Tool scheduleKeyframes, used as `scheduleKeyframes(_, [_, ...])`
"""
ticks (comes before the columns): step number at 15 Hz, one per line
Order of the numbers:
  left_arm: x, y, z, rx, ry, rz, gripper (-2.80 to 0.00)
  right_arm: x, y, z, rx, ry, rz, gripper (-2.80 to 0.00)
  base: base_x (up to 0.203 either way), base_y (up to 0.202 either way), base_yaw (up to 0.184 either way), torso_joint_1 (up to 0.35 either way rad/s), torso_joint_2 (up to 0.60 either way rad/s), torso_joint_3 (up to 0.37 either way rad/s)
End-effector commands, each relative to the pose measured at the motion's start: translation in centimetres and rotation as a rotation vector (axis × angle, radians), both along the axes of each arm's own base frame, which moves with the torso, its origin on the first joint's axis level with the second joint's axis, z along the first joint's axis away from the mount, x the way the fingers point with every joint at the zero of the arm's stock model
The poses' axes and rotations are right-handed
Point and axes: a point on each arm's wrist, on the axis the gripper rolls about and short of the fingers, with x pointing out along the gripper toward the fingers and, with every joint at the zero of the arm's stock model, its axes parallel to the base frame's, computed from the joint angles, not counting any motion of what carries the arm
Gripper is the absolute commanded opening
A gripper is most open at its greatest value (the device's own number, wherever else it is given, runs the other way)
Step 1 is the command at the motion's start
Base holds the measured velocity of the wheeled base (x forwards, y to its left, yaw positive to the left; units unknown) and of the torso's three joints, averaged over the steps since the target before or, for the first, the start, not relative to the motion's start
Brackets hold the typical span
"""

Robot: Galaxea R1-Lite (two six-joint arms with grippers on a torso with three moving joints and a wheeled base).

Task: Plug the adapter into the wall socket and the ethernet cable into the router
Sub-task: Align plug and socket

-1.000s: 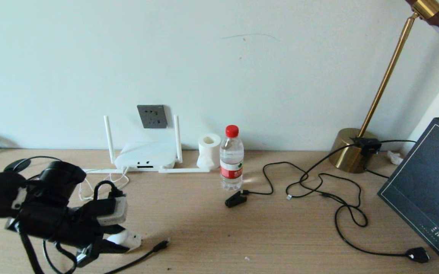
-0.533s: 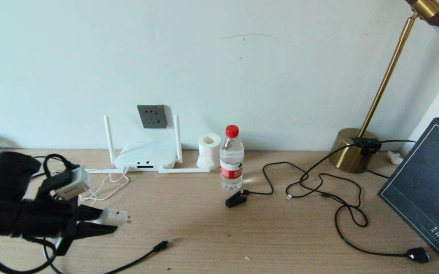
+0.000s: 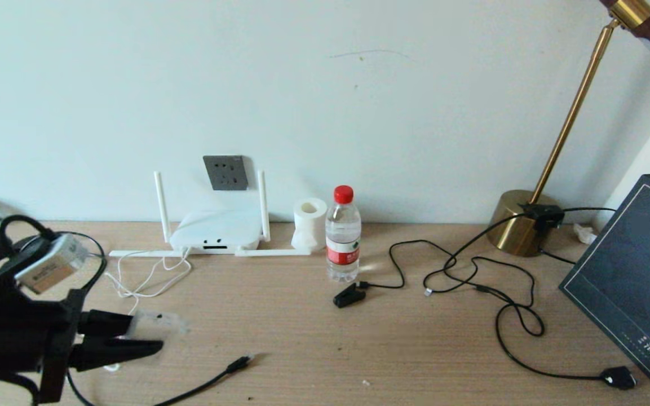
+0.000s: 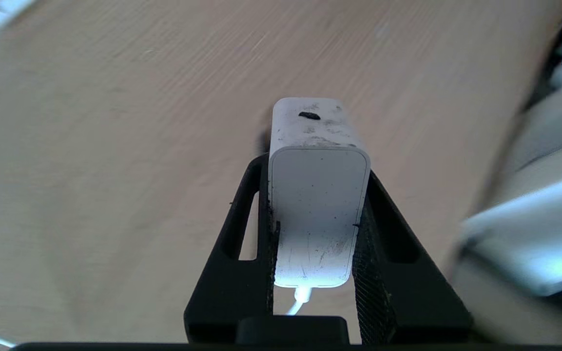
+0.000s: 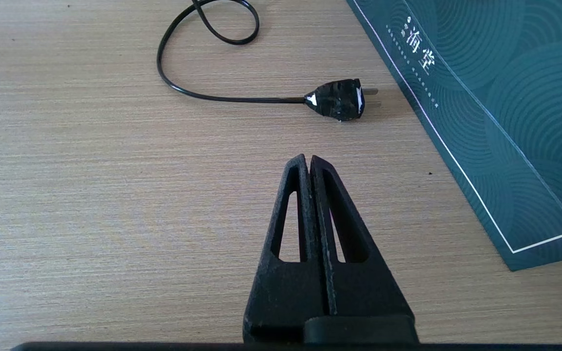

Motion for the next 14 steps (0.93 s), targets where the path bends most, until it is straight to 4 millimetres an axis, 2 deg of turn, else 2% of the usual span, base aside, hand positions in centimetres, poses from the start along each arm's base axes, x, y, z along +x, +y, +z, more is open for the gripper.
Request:
scheduleKeyframes(1, [-1.1,-0.8,3.0,-0.174,0.131,0.163,-2.80,0.0,0.0,0.0,0.000,0.001,0.000,-2.80,0.000,0.000,0.000,0.000,0.00,0.000])
scheduleKeyframes(2, [-1.2,-0.9,3.8,-0.235,0.166,0.230,-2.80,0.0,0.0,0.0,0.000,0.001,0.000,-2.80,0.000,0.000,0.000,0.000,0.00,0.000])
scheduleKeyframes(4, [-0.8,-0.9,4.7,-0.279,0.095,0.374,-2.80,0.0,0.0,0.0,0.000,0.001,0.000,-2.80,0.000,0.000,0.000,0.000,0.00,0.000])
scheduleKeyframes(8, [0.7,-1.4,2.1,-0.259,-0.086,0.557,-2.80,0.0,0.0,0.0,0.000,0.001,0.000,-2.80,0.000,0.000,0.000,0.000,0.00,0.000])
scheduleKeyframes(11, [2.3,-4.0,0.2,-0.286,-0.140,0.670,-2.80,0.0,0.0,0.0,0.000,0.001,0.000,-2.80,0.000,0.000,0.000,0.000,0.00,0.000])
scheduleKeyframes(14, [5.4,-6.1,-1.5,-0.297,-0.175,0.772,-2.80,0.0,0.0,0.0,0.000,0.000,0.000,-2.80,0.000,0.000,0.000,0.000,0.00,0.000])
